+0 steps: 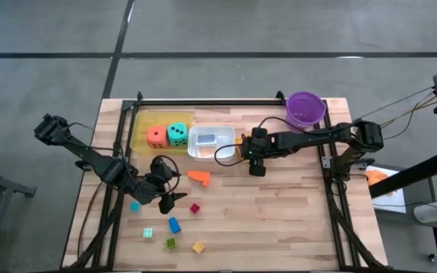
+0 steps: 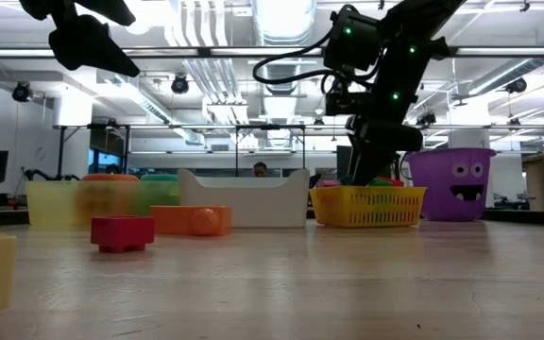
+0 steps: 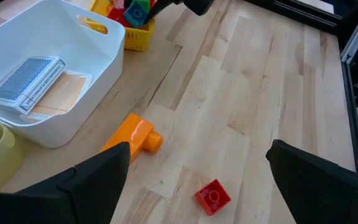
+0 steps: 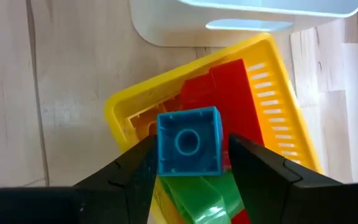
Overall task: Pick & Place Toys
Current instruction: Put the blue game piece into the yellow bin, then put the red game piece into the yellow bin
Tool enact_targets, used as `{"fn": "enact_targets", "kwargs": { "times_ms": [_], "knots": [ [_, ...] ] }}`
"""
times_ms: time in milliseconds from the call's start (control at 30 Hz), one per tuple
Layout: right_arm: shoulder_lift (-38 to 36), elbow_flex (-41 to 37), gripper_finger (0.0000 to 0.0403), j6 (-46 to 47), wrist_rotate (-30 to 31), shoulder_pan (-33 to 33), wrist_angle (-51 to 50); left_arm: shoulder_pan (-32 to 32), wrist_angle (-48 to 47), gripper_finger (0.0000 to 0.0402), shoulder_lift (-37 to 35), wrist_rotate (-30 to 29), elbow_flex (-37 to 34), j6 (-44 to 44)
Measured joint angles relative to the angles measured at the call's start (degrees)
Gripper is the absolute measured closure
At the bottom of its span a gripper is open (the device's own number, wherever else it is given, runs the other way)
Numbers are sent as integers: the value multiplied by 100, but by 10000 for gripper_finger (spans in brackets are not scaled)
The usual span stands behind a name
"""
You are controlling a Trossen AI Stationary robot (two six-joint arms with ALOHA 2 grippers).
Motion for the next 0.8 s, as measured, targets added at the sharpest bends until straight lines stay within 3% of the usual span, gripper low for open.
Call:
{"fn": "enact_targets", "kwargs": {
  "times_ms": [467,800],
  "knots": [
    [-2,403,209,149,-108,0,-281,-1,-2,22,0,85,0,-15],
    [-163,681,209,617,513,150,-738,-1,-3,22,0,109,0,-15]
  ]
}}
